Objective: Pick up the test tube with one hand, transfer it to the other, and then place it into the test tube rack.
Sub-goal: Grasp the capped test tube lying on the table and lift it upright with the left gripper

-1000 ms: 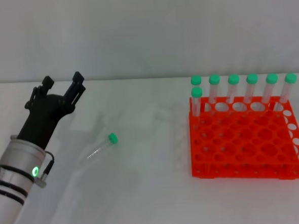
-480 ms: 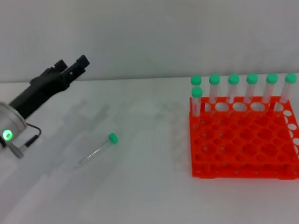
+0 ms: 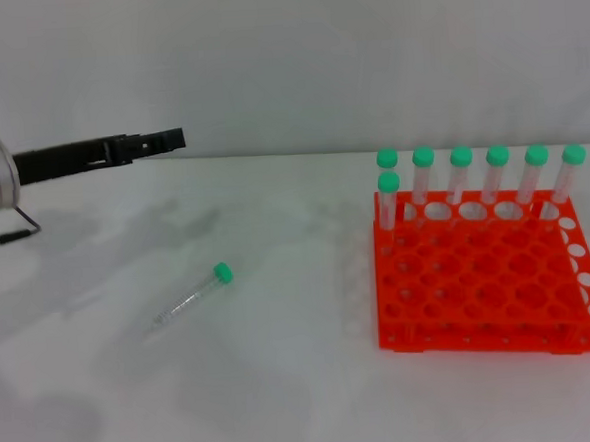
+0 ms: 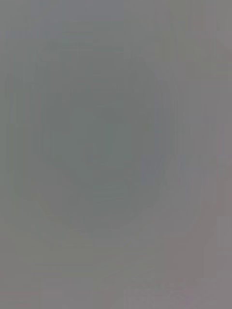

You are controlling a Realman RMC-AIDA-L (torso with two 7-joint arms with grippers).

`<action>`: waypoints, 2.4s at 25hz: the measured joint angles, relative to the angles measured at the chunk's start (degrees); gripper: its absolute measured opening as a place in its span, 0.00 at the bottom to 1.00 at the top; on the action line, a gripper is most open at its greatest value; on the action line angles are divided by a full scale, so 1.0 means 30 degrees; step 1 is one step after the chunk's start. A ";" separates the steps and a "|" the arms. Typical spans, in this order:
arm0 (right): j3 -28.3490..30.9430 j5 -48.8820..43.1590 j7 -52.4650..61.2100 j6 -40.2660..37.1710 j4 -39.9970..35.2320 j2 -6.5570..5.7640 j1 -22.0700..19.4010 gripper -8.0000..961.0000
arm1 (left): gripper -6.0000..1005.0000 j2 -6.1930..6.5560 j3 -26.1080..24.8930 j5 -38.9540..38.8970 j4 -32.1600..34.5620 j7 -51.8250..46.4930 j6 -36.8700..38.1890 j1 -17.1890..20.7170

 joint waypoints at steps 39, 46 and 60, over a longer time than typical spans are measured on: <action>0.0700 0.0062 -0.0655 0.0064 0.0595 0.0145 0.0304 0.90 | 0.88 -0.3020 -0.0075 2.1531 -0.2824 -0.7796 -0.0322 -0.8423; 0.0700 0.0062 -0.0654 0.0070 0.0618 0.0143 0.0186 0.90 | 0.87 -0.3484 -0.0070 2.2675 -0.2550 -0.8091 -0.1428 -0.8347; 0.0701 -0.0032 -0.0654 0.0086 0.0620 0.0081 0.0156 0.90 | 0.86 -0.3590 -0.0073 2.3634 0.0167 -0.9178 -0.3911 -0.7694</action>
